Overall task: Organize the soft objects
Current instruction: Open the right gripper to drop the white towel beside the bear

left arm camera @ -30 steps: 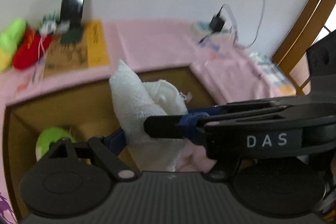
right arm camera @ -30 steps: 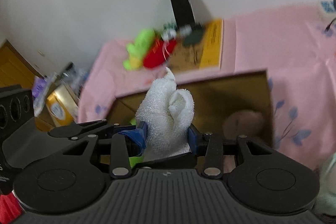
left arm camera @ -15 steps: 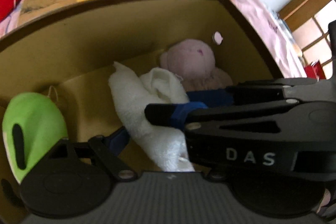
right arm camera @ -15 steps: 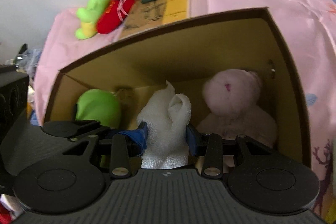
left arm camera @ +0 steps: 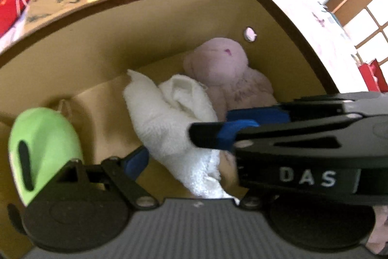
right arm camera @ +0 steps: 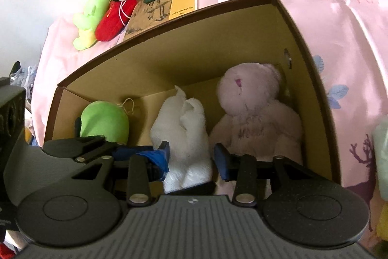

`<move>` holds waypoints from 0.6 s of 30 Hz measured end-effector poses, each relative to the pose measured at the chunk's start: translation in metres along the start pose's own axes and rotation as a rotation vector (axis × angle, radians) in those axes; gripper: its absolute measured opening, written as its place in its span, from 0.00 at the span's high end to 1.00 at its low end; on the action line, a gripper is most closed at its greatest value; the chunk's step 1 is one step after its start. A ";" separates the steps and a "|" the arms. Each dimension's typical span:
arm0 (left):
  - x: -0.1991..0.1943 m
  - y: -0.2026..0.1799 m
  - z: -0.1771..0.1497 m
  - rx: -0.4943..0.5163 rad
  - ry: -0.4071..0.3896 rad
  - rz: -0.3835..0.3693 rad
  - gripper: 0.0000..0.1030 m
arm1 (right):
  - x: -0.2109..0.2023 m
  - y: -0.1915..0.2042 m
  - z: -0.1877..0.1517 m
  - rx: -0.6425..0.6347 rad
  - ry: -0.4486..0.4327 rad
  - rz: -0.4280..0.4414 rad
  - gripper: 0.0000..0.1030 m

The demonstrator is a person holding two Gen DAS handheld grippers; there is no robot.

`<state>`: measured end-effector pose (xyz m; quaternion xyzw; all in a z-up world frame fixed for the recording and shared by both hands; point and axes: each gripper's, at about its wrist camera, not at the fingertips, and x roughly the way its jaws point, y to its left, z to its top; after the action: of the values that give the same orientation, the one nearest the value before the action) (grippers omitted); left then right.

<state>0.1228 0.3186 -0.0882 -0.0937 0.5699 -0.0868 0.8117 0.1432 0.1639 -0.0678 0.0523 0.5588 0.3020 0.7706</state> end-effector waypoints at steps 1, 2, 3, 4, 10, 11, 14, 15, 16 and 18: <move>-0.003 -0.001 -0.001 -0.002 -0.006 0.017 0.29 | 0.003 0.002 0.004 -0.003 -0.005 -0.004 0.76; -0.006 -0.001 -0.002 -0.004 -0.013 0.029 0.29 | 0.001 0.001 0.003 -0.004 -0.011 -0.005 0.76; -0.009 -0.002 -0.004 -0.005 -0.021 0.038 0.29 | 0.000 0.001 0.003 -0.001 -0.014 -0.002 0.76; -0.013 -0.004 -0.005 -0.004 -0.030 0.047 0.29 | -0.001 0.000 0.003 0.003 -0.016 0.001 0.76; -0.033 -0.017 -0.012 0.007 -0.079 0.129 0.28 | -0.017 -0.005 -0.004 0.008 -0.043 0.019 0.76; -0.036 -0.020 -0.013 0.004 -0.088 0.140 0.27 | -0.019 -0.005 -0.005 0.008 -0.048 0.023 0.76; -0.045 -0.027 -0.017 -0.001 -0.119 0.178 0.27 | -0.027 -0.007 -0.006 0.011 -0.064 0.044 0.76; -0.048 -0.029 -0.018 -0.001 -0.128 0.192 0.27 | -0.030 -0.007 -0.007 0.012 -0.070 0.053 0.76; -0.051 -0.032 -0.020 -0.003 -0.138 0.205 0.27 | -0.032 -0.008 -0.007 0.012 -0.075 0.062 0.76; -0.057 -0.037 -0.024 -0.011 -0.155 0.222 0.27 | -0.038 -0.008 -0.009 0.006 -0.085 0.081 0.76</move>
<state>0.0799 0.2960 -0.0347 -0.0408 0.5128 0.0141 0.8574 0.1308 0.1352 -0.0427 0.0899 0.5237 0.3289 0.7807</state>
